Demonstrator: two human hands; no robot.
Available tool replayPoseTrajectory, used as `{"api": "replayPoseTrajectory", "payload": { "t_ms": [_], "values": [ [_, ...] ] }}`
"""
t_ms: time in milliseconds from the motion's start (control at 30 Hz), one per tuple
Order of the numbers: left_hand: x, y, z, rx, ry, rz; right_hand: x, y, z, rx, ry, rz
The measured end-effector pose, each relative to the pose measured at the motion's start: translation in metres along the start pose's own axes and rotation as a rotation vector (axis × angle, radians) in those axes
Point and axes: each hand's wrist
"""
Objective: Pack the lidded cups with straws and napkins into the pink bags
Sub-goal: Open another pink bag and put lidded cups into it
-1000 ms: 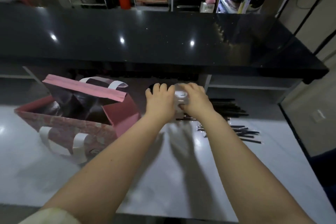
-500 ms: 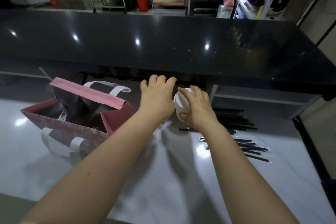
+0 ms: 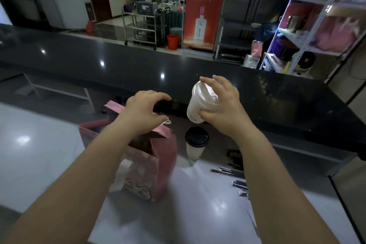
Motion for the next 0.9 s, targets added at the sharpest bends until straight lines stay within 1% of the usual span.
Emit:
{"api": "replayPoseTrajectory", "payload": {
  "t_ms": [67, 100, 233, 333, 400, 467, 533, 600, 700, 767, 833, 900],
  "values": [
    [0.033, -0.012, -0.018, -0.008, -0.155, -0.032, 0.02, 0.002, 0.01, -0.001, 0.015, -0.03],
    [0.05, -0.017, -0.026, -0.018, -0.189, -0.051, 0.031, 0.004, 0.016, -0.001, 0.022, -0.047],
    [0.11, -0.025, -0.046, 0.0, -0.232, -0.105, 0.075, 0.012, 0.049, 0.053, 0.053, -0.064],
    [0.14, -0.02, -0.049, 0.078, -0.27, -0.066, 0.105, 0.014, 0.085, 0.089, 0.09, -0.027],
    [0.155, -0.014, -0.047, 0.177, -0.276, -0.039, 0.12, 0.013, 0.109, 0.101, 0.082, -0.005],
    [0.167, -0.007, -0.044, 0.258, -0.259, 0.0, 0.13, 0.012, 0.13, 0.108, 0.032, -0.002],
    [0.175, -0.002, -0.044, 0.336, -0.298, 0.047, 0.138, 0.011, 0.144, 0.095, -0.049, 0.002],
    [0.182, 0.001, -0.043, 0.424, -0.342, 0.131, 0.144, 0.007, 0.15, 0.062, -0.13, 0.018],
    [0.191, 0.0, -0.039, 0.55, -0.296, 0.255, 0.151, -0.006, 0.155, 0.039, -0.173, 0.059],
    [0.194, -0.005, -0.036, 0.601, -0.307, 0.258, 0.156, -0.02, 0.165, 0.078, -0.207, 0.091],
    [0.195, -0.011, -0.034, 0.624, -0.302, 0.261, 0.158, -0.035, 0.179, 0.136, -0.312, 0.117],
    [0.198, -0.016, -0.035, 0.659, -0.246, 0.28, 0.157, -0.046, 0.191, 0.185, -0.433, 0.16]
  ]
}}
Point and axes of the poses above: each hand's wrist, its own y-axis towards the middle knuckle, its own z-axis out of the palm, x = y × z, and after that the axes turned 10 degrees about -x, right-handed
